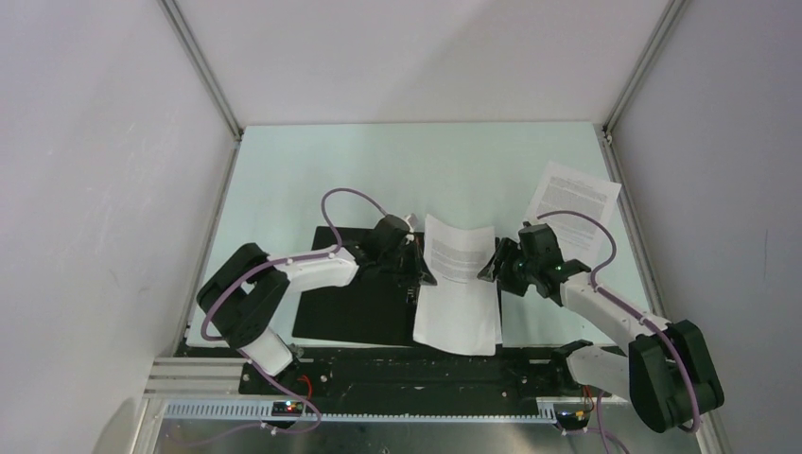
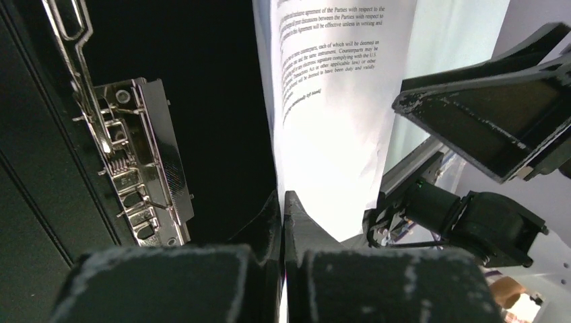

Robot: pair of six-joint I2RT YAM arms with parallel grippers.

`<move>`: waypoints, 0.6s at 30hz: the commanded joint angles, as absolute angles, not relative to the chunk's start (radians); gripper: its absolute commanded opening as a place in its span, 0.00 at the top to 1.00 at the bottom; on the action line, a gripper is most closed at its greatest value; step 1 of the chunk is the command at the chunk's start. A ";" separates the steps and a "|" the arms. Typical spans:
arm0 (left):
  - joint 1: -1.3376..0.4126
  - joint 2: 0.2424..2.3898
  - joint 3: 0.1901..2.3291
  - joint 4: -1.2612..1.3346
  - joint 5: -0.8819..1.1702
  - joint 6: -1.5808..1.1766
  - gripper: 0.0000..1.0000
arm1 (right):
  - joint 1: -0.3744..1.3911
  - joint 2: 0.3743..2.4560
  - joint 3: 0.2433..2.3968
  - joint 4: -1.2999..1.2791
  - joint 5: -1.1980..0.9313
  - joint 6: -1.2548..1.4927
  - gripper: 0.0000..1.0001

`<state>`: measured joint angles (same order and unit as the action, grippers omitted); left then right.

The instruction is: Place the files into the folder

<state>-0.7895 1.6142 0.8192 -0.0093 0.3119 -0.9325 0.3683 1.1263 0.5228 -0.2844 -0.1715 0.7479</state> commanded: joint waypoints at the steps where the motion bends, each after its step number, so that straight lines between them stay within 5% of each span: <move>1: -0.800 1.621 0.810 0.049 0.245 -0.996 1.00 | 0.357 1.115 0.498 -0.193 -0.177 0.755 0.38; 10: -0.817 1.679 0.839 0.044 0.232 -1.020 0.98 | 0.349 1.071 0.405 -0.184 -0.213 0.771 0.37; 18: -0.819 1.676 0.893 -0.069 0.209 -0.971 0.79 | 0.312 1.029 0.390 -0.250 -0.171 0.765 0.37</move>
<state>-0.8112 1.6836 0.8356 -0.0116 0.2447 -1.0008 0.3283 1.0546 0.3912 -0.2256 -0.1982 0.7662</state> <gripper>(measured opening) 0.166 0.625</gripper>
